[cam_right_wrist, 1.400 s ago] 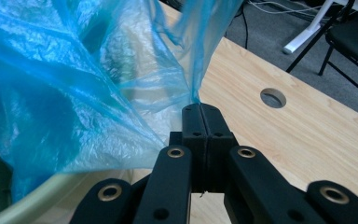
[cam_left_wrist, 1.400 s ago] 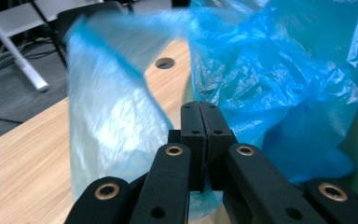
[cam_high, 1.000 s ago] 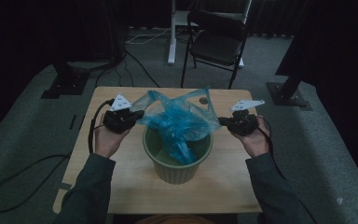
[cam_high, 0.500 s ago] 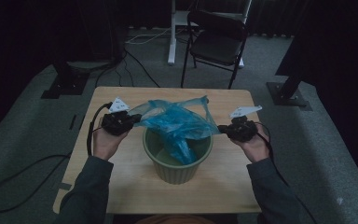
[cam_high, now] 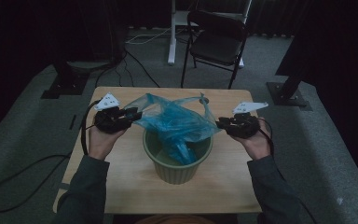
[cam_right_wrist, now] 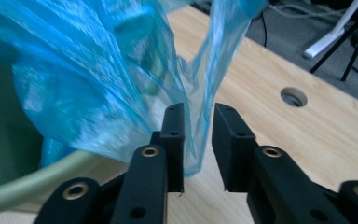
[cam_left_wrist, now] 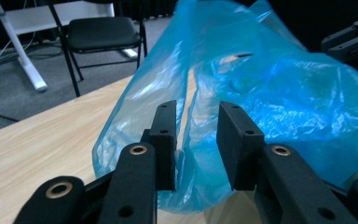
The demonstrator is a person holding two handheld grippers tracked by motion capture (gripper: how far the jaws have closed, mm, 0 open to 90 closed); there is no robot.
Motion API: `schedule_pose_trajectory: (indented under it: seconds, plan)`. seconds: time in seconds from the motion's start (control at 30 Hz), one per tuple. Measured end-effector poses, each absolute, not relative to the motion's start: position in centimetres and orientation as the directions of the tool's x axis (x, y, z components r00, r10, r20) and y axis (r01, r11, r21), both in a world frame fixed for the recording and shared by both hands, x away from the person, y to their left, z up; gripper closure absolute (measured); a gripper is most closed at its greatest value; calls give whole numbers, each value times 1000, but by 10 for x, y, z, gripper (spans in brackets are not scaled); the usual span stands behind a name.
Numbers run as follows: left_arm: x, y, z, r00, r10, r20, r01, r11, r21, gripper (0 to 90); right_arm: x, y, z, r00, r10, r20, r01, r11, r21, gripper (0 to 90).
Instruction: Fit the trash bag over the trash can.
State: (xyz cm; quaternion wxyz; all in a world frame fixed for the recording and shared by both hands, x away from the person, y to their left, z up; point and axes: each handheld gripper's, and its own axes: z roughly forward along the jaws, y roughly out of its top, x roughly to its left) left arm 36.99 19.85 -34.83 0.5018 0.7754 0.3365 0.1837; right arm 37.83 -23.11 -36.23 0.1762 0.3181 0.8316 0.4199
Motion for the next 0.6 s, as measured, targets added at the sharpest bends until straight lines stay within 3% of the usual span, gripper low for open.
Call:
schedule_pose_trajectory:
  seconds: [0.4,0.6]
  plan:
    - [370,209,-342,678,731,-75,324,-206,924,635,375,-222,-352,-771,636,-21,332,429,840,677]
    - [381,223,-341,665,730,-156,356,-127,926,585,380,-215,-351,-797,604,12,330,419,846,645]
